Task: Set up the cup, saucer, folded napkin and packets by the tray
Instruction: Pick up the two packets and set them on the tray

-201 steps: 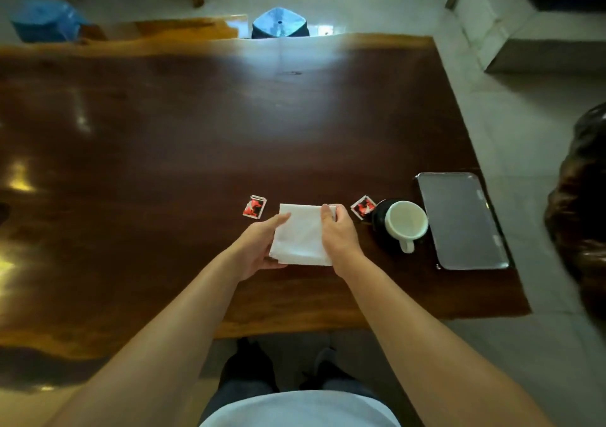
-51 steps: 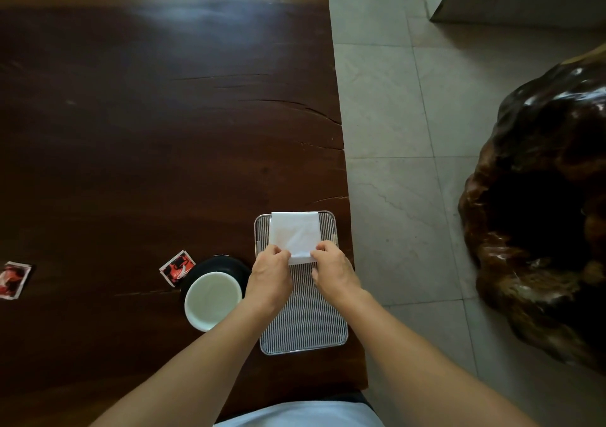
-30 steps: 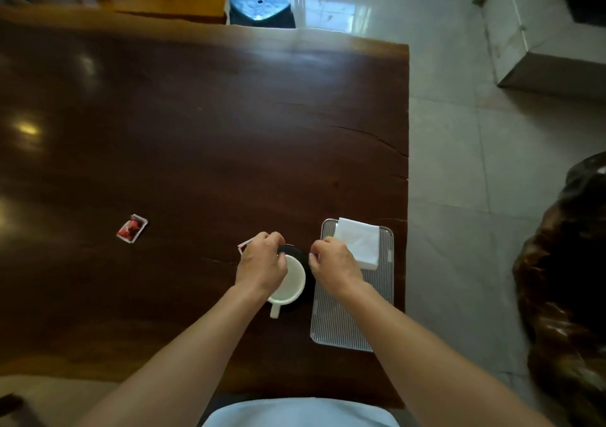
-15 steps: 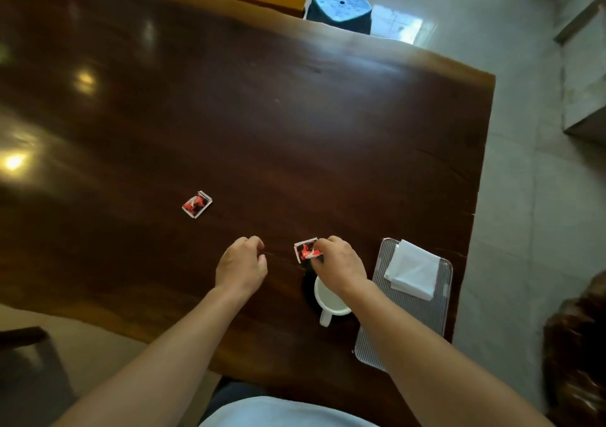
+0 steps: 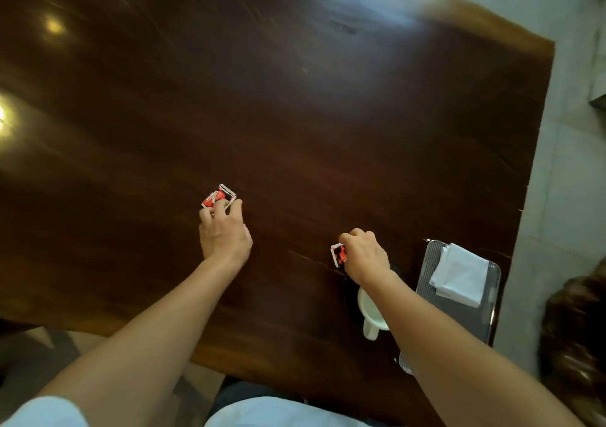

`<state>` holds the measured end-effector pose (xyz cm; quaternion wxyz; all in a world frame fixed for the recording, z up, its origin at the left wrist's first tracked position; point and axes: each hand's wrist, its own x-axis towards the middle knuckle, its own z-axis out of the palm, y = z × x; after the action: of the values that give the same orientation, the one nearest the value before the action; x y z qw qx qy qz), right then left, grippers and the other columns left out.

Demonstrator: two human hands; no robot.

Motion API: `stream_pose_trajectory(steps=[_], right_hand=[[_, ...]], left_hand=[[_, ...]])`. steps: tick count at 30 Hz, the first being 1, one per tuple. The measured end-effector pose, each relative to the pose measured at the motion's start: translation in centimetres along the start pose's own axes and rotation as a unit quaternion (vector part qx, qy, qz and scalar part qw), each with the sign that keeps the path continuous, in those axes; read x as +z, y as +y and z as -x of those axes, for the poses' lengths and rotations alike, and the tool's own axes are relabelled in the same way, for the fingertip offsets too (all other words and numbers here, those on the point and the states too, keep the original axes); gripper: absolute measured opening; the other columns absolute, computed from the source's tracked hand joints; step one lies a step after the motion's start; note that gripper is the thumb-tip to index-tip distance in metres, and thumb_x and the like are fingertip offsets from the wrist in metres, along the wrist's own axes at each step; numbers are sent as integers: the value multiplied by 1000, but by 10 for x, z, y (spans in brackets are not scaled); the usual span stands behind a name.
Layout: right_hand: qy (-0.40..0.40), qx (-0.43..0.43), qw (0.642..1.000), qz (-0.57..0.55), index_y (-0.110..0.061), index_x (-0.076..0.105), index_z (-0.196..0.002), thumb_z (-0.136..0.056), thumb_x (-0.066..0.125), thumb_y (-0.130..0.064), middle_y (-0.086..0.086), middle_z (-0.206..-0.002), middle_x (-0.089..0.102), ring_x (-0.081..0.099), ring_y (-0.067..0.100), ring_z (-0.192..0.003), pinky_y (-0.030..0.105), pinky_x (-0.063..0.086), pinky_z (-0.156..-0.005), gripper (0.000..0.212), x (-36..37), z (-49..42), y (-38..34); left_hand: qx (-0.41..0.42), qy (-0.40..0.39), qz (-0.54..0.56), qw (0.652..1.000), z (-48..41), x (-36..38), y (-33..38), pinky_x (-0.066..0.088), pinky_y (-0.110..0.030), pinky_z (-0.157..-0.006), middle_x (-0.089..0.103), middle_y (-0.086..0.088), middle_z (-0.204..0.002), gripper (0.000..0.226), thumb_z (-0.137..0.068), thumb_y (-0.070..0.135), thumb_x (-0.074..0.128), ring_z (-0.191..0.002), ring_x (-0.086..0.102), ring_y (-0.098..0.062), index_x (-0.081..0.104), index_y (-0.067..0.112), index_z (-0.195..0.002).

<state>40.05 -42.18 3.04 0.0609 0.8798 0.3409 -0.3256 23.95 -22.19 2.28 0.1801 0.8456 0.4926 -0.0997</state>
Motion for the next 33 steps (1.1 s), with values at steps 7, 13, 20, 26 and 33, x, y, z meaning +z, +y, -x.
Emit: stream_pose_trajectory(steps=[7, 13, 20, 26, 33], right_hand=[[28, 20, 999, 4, -16, 50, -120, -90, 59, -1, 8, -123, 46, 43, 29, -108, 34, 42, -72, 35, 10, -14, -5], [9, 73, 995, -67, -13, 46, -116, -83, 65, 6, 10, -117, 44, 48, 29, -105, 43, 52, -84, 43, 9, -20, -14], [-16, 84, 988, -129, -12, 65, -109, -86, 64, -1, 12, -107, 62, 60, 32, -99, 39, 50, -80, 25, 10, -26, -28], [-28, 121, 949, -291, -14, 71, -101, -89, 72, -15, 4, -95, 69, 68, 20, -79, 29, 55, -67, 12, 6, -10, -40], [-138, 164, 699, -682, 0, 67, -103, -92, 67, -2, 20, -107, 72, 75, 27, -94, 36, 62, -81, 11, -4, 35, -59]], left_hand=[[-33, -20, -11, 999, -38, 16, -22, 43, -54, -105, 22, -15, -161, 64, -97, 23, 58, -135, 30, -44, 30, 23, -155], [-17, -6, 2, 1000, -53, 18, -35, 46, -46, -92, 39, -15, -146, 48, -92, 7, 61, -117, 41, -39, 50, 21, -137], [-62, -51, 147, 986, -51, 8, -30, 49, -37, -87, 48, -13, -129, 64, -84, -8, 65, -117, 52, -33, 43, 24, -135], [-193, -128, 320, 919, -21, 10, -31, 61, -41, -82, 66, -13, -121, 38, -84, 1, 73, -100, 67, -29, 61, 16, -116], [-203, -296, 558, 748, 53, 3, 9, 60, -40, -78, 68, -15, -114, 26, -100, -7, 45, -92, 72, -26, 56, 9, -116]])
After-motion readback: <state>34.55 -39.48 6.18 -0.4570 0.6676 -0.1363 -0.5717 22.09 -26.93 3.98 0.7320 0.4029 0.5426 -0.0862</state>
